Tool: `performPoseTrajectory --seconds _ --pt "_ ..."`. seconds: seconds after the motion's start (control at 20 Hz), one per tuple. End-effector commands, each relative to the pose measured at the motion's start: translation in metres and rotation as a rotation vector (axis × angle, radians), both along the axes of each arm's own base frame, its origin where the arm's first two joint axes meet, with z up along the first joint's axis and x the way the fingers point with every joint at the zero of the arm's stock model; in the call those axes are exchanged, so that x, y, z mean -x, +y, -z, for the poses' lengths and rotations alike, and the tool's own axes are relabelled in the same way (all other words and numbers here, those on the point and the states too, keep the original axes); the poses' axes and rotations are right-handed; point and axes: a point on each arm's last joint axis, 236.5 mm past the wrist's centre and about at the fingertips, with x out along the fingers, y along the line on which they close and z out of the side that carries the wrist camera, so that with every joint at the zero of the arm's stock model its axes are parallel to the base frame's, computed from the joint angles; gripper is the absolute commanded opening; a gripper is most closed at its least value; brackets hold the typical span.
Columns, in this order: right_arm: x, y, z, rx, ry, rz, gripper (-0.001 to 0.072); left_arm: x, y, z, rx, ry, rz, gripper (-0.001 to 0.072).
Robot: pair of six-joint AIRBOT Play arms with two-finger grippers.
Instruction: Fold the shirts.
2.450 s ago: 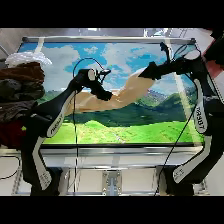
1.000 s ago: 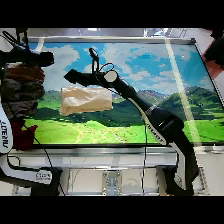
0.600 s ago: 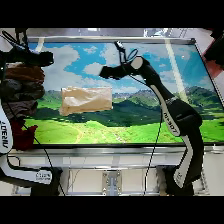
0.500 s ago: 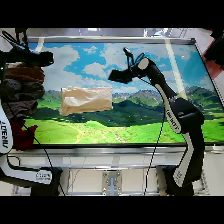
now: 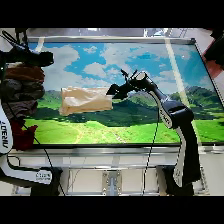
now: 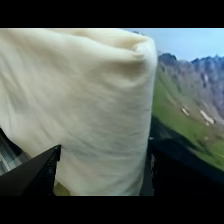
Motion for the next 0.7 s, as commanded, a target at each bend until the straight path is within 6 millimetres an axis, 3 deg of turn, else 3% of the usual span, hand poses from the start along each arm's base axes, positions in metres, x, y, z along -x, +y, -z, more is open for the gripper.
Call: performPoseTrajectory --seconds 0.0,0.05,0.1,0.15,0.25,0.3,0.4,0.5,0.65 --pt "0.004 0.027 -0.007 -0.076 0.003 0.005 0.0580 0.000 0.000 0.000 -0.008 -0.004 0.008 0.0013" --pt "0.005 0.034 -0.014 -0.109 -0.002 0.000 0.0420 0.000 0.000 0.000 -0.008 -0.004 0.008 0.0013" --pt "0.006 0.041 -0.025 -0.159 -0.010 -0.009 0.0158 0.000 0.001 0.000 -0.009 -0.004 0.008 0.0013" --pt "0.005 0.046 -0.038 -0.201 -0.015 -0.013 0.0025 0.000 0.001 0.000 -0.015 -0.007 0.016 0.0013" --pt "-0.005 0.037 -0.059 -0.186 -0.082 -0.037 0.0016 0.000 0.001 0.000 -0.016 -0.007 0.016 0.0013" --pt "-0.014 0.023 -0.061 -0.122 -0.102 -0.029 0.0015 0.000 0.001 0.000 -0.016 -0.007 0.017 0.0013" --pt "-0.035 -0.034 -0.055 0.077 -0.123 0.026 0.0015 0.000 0.001 0.000 -0.016 -0.007 0.017 0.0013" --pt "-0.048 -0.113 -0.058 0.263 -0.143 0.077 0.0015 0.000 0.001 0.000 -0.016 -0.007 0.016 0.0013" --pt "-0.058 -0.234 -0.077 0.473 -0.147 0.223 0.0015 0.000 0.001 0.000 -0.016 -0.007 0.017 0.0013"
